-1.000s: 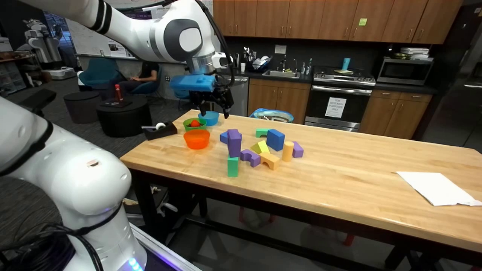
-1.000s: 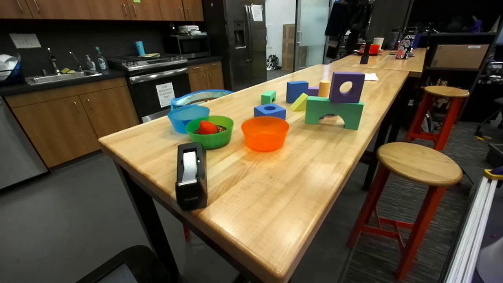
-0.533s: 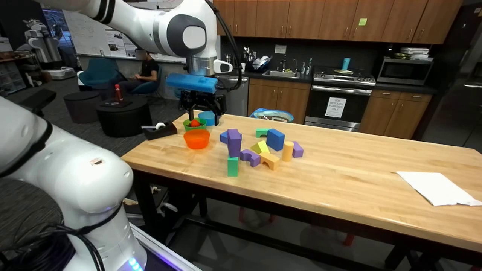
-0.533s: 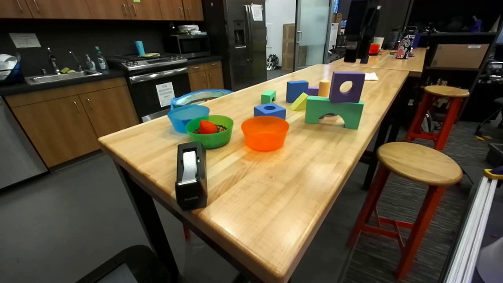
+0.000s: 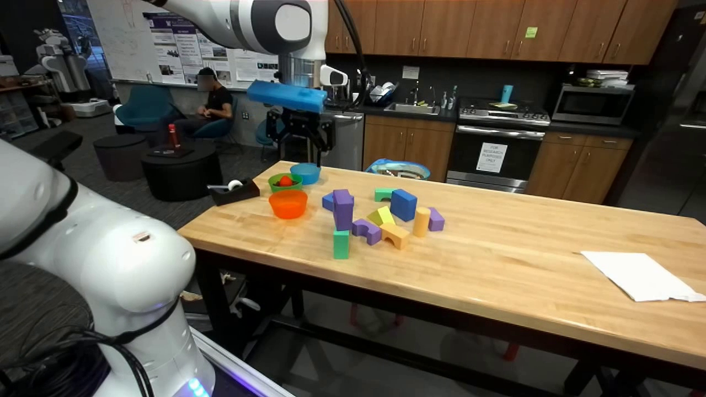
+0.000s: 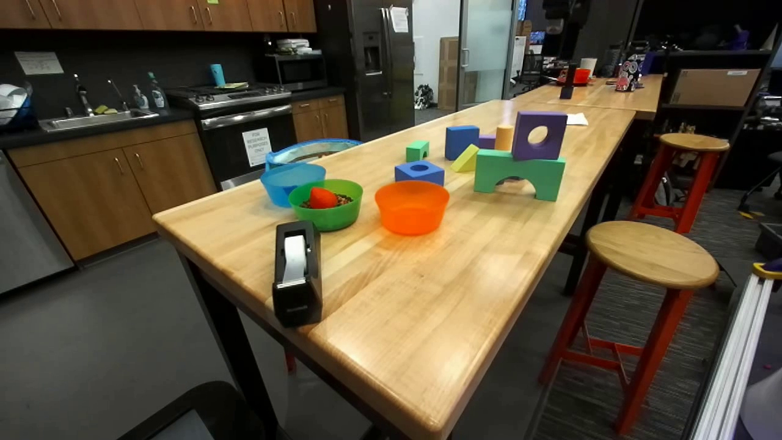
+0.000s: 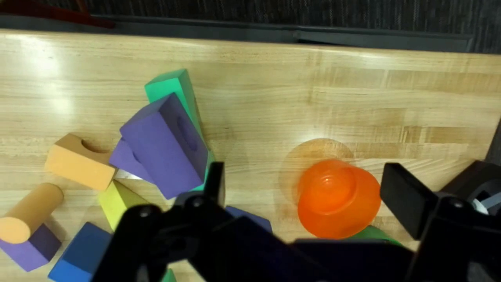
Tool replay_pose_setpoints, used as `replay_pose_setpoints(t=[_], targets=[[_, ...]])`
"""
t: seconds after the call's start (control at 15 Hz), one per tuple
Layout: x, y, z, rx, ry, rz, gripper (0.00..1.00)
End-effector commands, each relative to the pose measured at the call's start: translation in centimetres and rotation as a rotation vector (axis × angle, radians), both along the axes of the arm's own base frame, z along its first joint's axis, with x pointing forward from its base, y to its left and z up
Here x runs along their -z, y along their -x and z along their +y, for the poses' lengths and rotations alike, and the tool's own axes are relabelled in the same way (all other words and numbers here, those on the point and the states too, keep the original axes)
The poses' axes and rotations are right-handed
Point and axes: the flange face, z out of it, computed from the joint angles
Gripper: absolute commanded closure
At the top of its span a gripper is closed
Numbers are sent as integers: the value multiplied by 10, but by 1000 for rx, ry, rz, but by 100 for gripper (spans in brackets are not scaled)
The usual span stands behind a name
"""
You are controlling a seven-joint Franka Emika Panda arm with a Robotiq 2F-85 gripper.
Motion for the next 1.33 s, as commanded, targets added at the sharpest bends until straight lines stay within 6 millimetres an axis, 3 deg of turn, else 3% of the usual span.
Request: replay_pose_setpoints(t=[0.0,0.27,0.67,1.27], targets=[[-6,-28,10,-22,-16,8,0],[-2,-61,26,-31,-21,30,0],[20,-108,46,-58,0,74,0],[66,-152,66,-76,54,91,0]])
